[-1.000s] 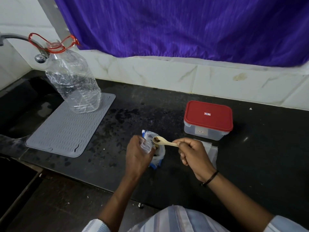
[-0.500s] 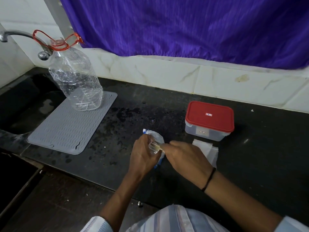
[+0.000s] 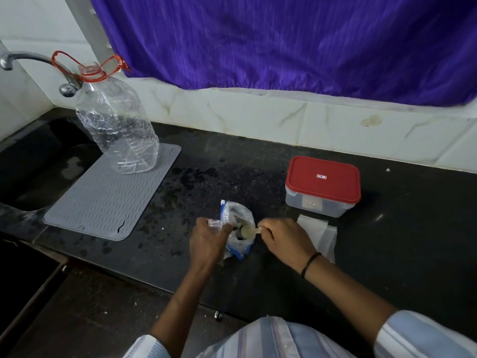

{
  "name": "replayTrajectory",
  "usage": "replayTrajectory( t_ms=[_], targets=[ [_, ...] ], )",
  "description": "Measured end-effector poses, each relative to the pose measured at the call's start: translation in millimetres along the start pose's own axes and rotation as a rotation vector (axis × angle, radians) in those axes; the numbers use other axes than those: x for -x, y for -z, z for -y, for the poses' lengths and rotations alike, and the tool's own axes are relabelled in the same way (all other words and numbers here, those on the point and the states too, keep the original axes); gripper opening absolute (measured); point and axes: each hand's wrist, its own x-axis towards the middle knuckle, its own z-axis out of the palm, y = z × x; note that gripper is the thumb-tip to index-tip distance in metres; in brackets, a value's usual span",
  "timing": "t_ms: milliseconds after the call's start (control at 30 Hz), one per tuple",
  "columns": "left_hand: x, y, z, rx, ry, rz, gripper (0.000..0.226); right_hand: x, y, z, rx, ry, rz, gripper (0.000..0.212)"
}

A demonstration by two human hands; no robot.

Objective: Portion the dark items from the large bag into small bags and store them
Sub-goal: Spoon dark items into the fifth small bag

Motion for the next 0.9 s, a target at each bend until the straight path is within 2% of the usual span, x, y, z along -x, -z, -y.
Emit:
replayTrajectory(
  t_ms=[133,300,400,633,767,900],
  targets=[
    [7,-2,-6,-0.009,0.12,0.137,0.052,-3,-13,5,0.123,-0.057,0.066,0.018],
    [14,-7,-4,0.091,0.15,0.174,0.06,-10,-15,17,0.181,-0.049,0.126,0.02],
    [14,-12,-3,0.108,0.159,0.153,0.055,-14,-14,19,0.151,-0.105,0.181,0.02],
    [10,-14,-2,0.168,0.144,0.084,0.03,-20,-20,0,-0.082,-0.178,0.229,0.023],
    [7,-13,4,0.169,0.125,0.082,0.026,-15,-26,-8,-0.26,-0.233,0.198,0.026],
    [5,-10,7,0.13,0.098,0.079,0.027,-8,-34,-15,-0.491,-0.324,0.177,0.021]
  ],
)
